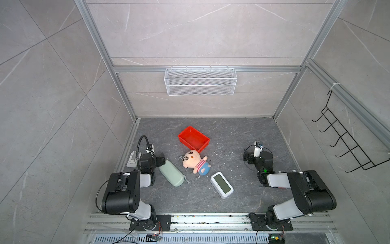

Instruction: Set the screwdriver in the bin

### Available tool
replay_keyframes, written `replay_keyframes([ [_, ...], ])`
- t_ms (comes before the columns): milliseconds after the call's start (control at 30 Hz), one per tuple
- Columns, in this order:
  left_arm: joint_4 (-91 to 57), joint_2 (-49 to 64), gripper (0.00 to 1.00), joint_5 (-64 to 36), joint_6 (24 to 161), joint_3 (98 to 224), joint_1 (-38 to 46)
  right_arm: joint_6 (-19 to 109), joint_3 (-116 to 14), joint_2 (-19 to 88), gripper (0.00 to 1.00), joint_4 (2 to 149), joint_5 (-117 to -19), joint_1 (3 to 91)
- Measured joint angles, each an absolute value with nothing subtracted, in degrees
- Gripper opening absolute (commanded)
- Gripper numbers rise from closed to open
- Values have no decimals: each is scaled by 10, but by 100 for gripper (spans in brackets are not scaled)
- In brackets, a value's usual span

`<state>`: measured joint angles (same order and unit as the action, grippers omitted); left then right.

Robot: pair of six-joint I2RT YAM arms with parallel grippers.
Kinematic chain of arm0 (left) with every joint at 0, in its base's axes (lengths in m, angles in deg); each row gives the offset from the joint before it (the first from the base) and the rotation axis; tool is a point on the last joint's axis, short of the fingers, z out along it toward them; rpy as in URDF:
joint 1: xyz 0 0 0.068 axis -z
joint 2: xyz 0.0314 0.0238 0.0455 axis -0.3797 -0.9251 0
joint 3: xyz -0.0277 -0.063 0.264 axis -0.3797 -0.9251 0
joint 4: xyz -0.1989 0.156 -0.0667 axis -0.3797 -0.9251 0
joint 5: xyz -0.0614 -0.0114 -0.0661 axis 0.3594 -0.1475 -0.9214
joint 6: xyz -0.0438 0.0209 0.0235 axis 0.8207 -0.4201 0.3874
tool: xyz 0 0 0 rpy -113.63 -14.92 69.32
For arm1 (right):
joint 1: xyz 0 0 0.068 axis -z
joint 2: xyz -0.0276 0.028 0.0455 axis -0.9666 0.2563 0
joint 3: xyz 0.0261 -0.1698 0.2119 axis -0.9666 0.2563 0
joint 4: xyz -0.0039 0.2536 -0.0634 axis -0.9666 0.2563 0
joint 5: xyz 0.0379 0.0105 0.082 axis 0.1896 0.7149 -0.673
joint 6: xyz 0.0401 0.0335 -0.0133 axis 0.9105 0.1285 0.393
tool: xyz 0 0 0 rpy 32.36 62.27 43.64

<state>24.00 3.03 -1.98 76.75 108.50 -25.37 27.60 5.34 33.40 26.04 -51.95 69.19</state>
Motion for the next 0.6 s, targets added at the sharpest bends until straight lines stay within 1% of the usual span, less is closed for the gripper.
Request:
replay_keyframes([
  [467, 240, 31, 100, -21, 767, 1085, -255, 276, 53, 334, 99, 260, -519, 692],
  [600, 235, 45, 100, -29, 767, 1085, -255, 276, 53, 331, 99, 262, -519, 692],
])
